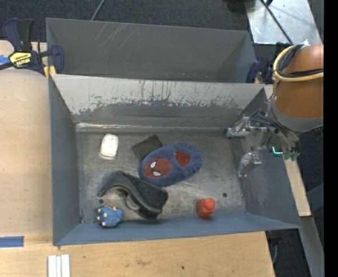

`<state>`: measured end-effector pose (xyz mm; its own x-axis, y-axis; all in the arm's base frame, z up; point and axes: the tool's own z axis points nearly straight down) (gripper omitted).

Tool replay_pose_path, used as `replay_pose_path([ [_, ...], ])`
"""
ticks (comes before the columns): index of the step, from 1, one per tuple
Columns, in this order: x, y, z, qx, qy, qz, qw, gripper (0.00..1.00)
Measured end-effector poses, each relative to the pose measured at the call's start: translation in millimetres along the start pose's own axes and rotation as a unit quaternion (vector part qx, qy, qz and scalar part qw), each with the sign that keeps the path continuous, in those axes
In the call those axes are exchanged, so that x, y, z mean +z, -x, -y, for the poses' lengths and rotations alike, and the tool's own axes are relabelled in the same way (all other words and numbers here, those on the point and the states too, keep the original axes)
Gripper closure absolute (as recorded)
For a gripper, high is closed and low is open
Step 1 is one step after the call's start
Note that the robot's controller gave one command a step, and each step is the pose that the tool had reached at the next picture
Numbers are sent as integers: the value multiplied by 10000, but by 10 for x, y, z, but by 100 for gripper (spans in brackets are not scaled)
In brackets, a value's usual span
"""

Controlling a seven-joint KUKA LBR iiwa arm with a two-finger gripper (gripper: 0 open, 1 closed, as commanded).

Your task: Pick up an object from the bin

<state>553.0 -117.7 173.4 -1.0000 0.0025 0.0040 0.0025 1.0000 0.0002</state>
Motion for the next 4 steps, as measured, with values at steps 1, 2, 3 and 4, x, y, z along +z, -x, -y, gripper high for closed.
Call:
replay_pose_path([
  [1, 600, 492, -745, 708, 15, 33, 9975, 0],
  [2, 919, 515, -1085, -357, -45, 61, 9993, 0],
  [3, 907, 513, -1103, -354, -26, 49, 9994, 100],
  [4, -277, 463, -1018, -815, -12, 83, 9966, 100],
])
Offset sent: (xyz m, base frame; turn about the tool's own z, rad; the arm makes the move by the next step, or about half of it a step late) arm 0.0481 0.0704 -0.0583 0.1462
